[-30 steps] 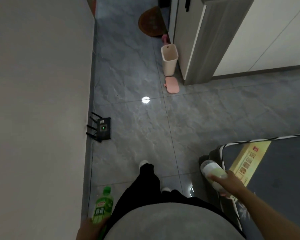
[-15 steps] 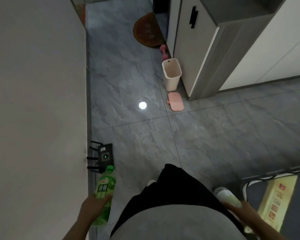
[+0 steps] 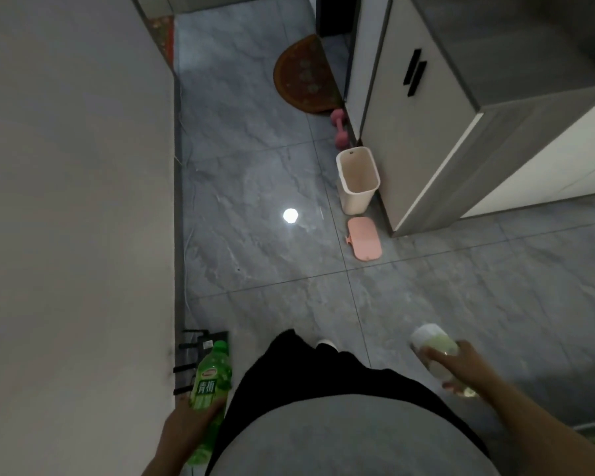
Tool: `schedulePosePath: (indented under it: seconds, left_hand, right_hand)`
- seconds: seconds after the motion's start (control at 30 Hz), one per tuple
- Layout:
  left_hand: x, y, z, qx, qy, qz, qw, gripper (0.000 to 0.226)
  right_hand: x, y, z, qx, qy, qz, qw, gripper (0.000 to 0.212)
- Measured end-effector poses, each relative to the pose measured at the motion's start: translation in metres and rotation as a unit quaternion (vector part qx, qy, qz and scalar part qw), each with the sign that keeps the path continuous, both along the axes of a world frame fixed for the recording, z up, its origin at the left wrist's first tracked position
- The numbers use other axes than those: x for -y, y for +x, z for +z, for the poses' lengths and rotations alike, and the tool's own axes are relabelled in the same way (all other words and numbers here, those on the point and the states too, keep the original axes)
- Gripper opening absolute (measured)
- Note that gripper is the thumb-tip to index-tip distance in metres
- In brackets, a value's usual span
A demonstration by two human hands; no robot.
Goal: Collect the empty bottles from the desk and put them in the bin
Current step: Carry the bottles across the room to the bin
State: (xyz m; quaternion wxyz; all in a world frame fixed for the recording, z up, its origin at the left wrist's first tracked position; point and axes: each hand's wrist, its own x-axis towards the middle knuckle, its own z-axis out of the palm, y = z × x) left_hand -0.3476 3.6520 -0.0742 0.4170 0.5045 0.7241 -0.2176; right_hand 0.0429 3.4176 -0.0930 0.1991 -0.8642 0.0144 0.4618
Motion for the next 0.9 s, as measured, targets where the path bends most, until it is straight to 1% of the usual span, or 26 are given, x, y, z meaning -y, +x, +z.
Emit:
schedulePosePath:
  seconds: [0.07, 0.17, 0.23, 0.27, 0.3, 0.33, 0.37, 0.4, 0.43, 0.57, 0.7, 0.83, 0.9]
  left_hand:
    - [-0.017, 0.008, 0.004, 0.0, -0.013, -0.003, 1.0, 0.068]
    - [-0.056, 0.026, 0.007, -0.013, -0.04, -0.023, 0.999, 0.061]
    - [-0.089, 0.038, 0.008, -0.01, -0.026, -0.027, 0.999, 0.043]
    - [-0.108, 0.045, 0.008, -0.011, -0.019, -0.021, 1.0, 0.037]
    - [-0.13, 0.052, 0.008, -0.01, -0.018, -0.015, 1.0, 0.04]
    - [-0.153, 0.059, 0.008, -0.016, -0.023, -0.019, 0.999, 0.055]
    - [-0.177, 0.067, 0.008, -0.025, -0.021, -0.03, 0.999, 0.075]
    - [-0.199, 0.075, 0.009, -0.025, -0.018, -0.044, 0.999, 0.085]
    - [-0.222, 0.084, 0.01, -0.02, -0.013, -0.063, 0.998, 0.088]
    - [-0.31, 0.132, 0.005, -0.013, 0.0, -0.135, 0.991, 0.085]
    - [-0.381, 0.196, -0.001, 0.002, 0.024, -0.205, 0.978, 0.064]
    - [-0.431, 0.261, -0.012, 0.015, 0.022, -0.251, 0.968, 0.06]
    - [-0.451, 0.288, -0.017, 0.011, 0.015, -0.263, 0.965, 0.06]
  right_hand:
    - [-0.04, 0.018, 0.007, 0.0, 0.014, -0.001, 1.0, 0.055]
    - [-0.089, 0.041, 0.007, -0.002, 0.02, -0.007, 1.0, 0.06]
    - [-0.116, 0.049, 0.003, -0.006, 0.007, -0.009, 1.0, 0.062]
    - [-0.128, 0.051, 0.001, -0.008, 0.001, -0.006, 1.0, 0.063]
    - [-0.138, 0.052, -0.002, -0.011, -0.005, -0.007, 1.0, 0.064]
    - [-0.148, 0.053, -0.004, -0.014, -0.013, -0.014, 1.0, 0.065]
    - [-0.157, 0.053, -0.005, -0.017, -0.023, -0.021, 0.999, 0.067]
    - [-0.164, 0.053, -0.006, -0.019, -0.036, -0.025, 0.999, 0.068]
    - [-0.171, 0.051, -0.006, -0.023, -0.049, -0.032, 0.998, 0.069]
    - [-0.196, 0.047, -0.006, -0.044, -0.083, -0.078, 0.992, 0.065]
    - [-0.219, 0.052, -0.007, -0.047, -0.092, -0.118, 0.988, 0.057]
    - [-0.254, 0.069, -0.018, -0.054, -0.077, -0.155, 0.983, 0.054]
    - [-0.277, 0.088, -0.022, -0.059, -0.071, -0.175, 0.98, 0.058]
